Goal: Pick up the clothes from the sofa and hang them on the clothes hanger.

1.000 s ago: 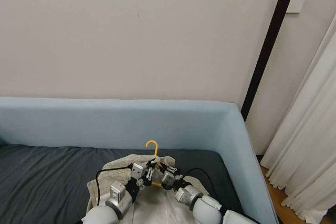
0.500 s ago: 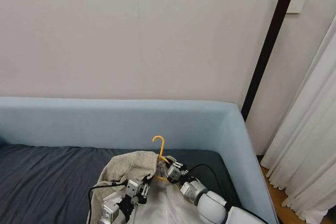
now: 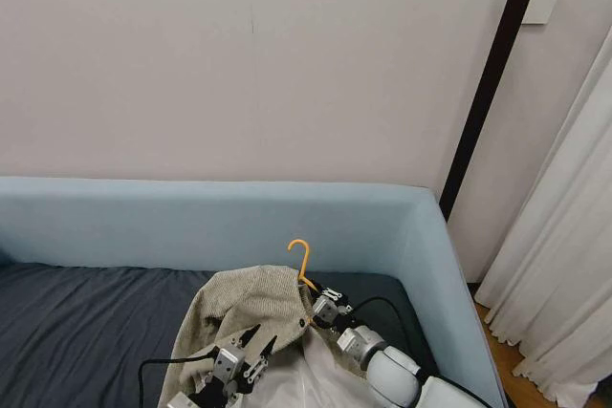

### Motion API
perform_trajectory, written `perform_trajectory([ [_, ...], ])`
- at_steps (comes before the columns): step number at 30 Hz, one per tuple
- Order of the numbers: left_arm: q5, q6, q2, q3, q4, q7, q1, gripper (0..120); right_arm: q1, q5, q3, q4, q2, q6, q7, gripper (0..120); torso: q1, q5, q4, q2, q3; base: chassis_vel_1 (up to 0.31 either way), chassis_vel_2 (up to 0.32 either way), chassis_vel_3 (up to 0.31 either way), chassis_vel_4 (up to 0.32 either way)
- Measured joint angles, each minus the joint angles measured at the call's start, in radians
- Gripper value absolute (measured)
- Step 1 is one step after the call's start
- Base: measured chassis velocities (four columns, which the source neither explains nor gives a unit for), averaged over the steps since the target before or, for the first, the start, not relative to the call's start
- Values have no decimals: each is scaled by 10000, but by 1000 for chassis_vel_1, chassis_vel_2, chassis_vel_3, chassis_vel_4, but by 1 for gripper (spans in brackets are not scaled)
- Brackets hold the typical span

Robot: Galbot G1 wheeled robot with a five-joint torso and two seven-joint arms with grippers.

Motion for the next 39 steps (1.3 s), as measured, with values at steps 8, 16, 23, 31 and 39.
perform_trajectory([
  [8, -1509, -295, 815, -371, -52, 636, -974, 90, -362, -1075, 417, -71, 11, 771, 63, 5, 0, -1, -5, 0, 1, 0, 0, 0, 0],
  [16, -3665, -558, 2468, 108, 1538, 2142, -3430, 100, -401, -2196, 662, -392, 70, 1476, 113, 5, 0, -1, -8, -1, 3, 0, 0, 0, 0],
  [23, -4479, -783, 3075, 105, 2401, 3483, -4188, 100, -86, -2784, 456, -657, 393, 1823, 133, 5, 0, -1, -3, -2, 2, 0, 0, 0, 0],
  [31, -5087, -1228, 3781, 194, 3487, 5784, -4371, 100, 578, -3046, -272, -983, 707, 1930, 131, 5, 0, -3, -3, -2, 2, 0, 0, 0, 0],
  [39, -5284, -977, 3735, 1015, 4592, 7770, -5533, 100, 699, -3233, -312, -1060, 793, 2006, 142, 5, 0, -2, -2, -2, 1, 0, 0, 0, 0],
])
